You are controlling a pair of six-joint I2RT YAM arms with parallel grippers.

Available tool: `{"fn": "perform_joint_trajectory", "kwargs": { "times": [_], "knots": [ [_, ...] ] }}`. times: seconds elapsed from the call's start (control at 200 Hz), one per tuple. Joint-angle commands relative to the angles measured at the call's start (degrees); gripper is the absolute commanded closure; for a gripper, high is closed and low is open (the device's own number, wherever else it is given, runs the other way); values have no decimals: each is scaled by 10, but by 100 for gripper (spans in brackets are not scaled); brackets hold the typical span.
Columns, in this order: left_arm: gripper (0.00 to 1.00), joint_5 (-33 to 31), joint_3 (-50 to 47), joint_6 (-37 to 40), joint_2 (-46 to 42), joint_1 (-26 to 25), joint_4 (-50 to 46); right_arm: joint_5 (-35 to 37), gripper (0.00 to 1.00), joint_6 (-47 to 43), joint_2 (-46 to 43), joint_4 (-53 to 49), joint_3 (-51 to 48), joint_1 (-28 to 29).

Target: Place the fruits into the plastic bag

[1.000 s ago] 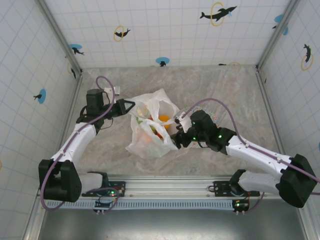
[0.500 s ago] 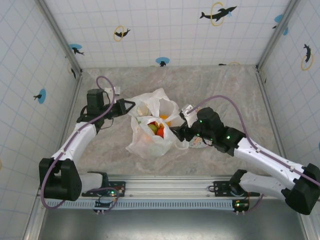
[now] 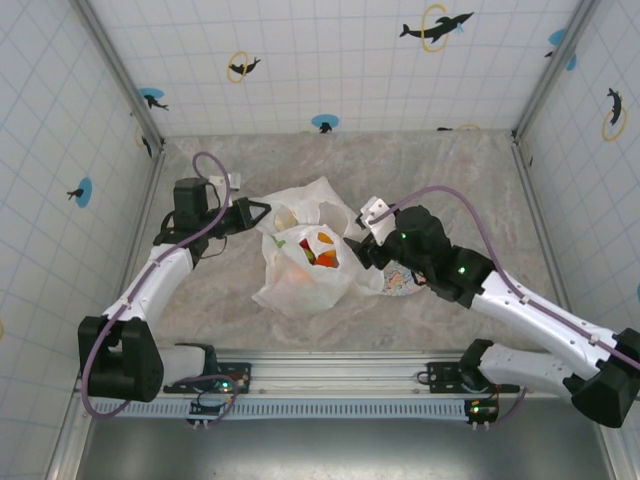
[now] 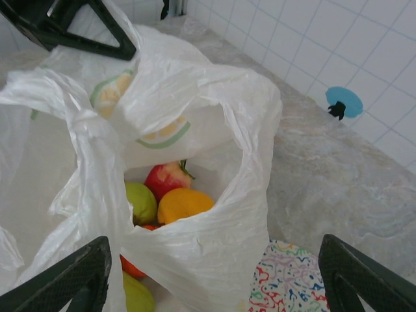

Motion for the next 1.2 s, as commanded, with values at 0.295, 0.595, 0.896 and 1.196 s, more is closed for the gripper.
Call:
{"fn": "perform_joint_trajectory", "kwargs": {
  "times": [0.295, 0.595, 0.896, 1.196],
  "knots": [
    [100, 12, 16, 3, -1, 5, -5, -104, 15, 107, -33, -91, -32, -89],
    [100, 15, 11, -4, 3, 5, 6, -135, 20, 252, -54, -3, -178, -98],
    [100, 17, 2, -13, 0, 5, 15, -164, 58, 366, -17, 189, -246, -85],
    [100, 23, 16, -21, -6, 5, 16, -113, 92, 361, 10, 203, -179, -50]
  ]
}}
